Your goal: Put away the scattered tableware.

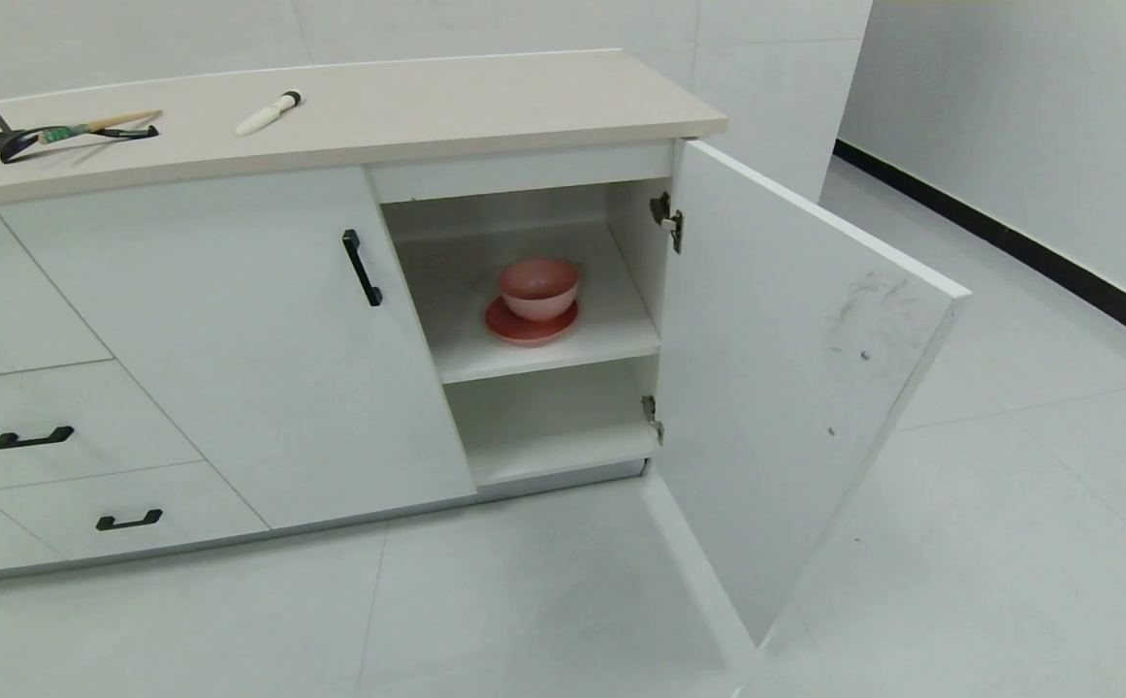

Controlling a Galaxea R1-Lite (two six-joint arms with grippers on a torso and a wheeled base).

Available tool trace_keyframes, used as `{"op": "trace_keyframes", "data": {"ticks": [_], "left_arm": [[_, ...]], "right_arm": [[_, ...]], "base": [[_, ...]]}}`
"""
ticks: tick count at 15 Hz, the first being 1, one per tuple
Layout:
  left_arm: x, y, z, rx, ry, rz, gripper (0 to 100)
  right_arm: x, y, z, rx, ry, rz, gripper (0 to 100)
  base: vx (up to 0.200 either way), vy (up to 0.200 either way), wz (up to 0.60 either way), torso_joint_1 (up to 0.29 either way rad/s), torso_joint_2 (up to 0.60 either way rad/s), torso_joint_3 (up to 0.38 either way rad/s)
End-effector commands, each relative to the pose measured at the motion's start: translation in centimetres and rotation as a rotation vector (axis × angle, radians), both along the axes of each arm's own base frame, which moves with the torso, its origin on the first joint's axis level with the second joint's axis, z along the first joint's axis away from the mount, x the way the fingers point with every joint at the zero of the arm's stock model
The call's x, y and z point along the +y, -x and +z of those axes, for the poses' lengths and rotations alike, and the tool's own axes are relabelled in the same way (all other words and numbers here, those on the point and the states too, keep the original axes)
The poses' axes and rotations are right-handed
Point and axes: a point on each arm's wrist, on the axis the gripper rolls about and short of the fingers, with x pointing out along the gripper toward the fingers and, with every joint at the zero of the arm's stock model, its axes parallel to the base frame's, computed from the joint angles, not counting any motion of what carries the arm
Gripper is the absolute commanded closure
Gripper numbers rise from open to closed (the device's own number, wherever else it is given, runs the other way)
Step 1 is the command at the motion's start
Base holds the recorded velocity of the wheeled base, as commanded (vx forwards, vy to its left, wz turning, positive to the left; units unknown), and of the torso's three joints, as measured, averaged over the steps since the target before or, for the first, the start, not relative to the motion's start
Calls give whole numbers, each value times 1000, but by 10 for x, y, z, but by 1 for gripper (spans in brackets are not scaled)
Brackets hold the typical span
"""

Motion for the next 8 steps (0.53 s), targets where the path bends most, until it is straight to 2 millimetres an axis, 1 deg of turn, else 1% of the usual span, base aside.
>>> {"op": "trace_keyframes", "data": {"ticks": [1,4,8], "left_arm": [[0,0,0,1,1,1,0],[0,0,0,1,0,2,0],[0,0,0,1,1,1,0]], "right_arm": [[0,0,0,1,0,2,0],[0,0,0,1,-1,1,0],[0,0,0,1,-1,1,0]], "base": [[0,0,0,0,0,0],[0,0,0,0,0,0],[0,-200,0,2,1,5]]}}
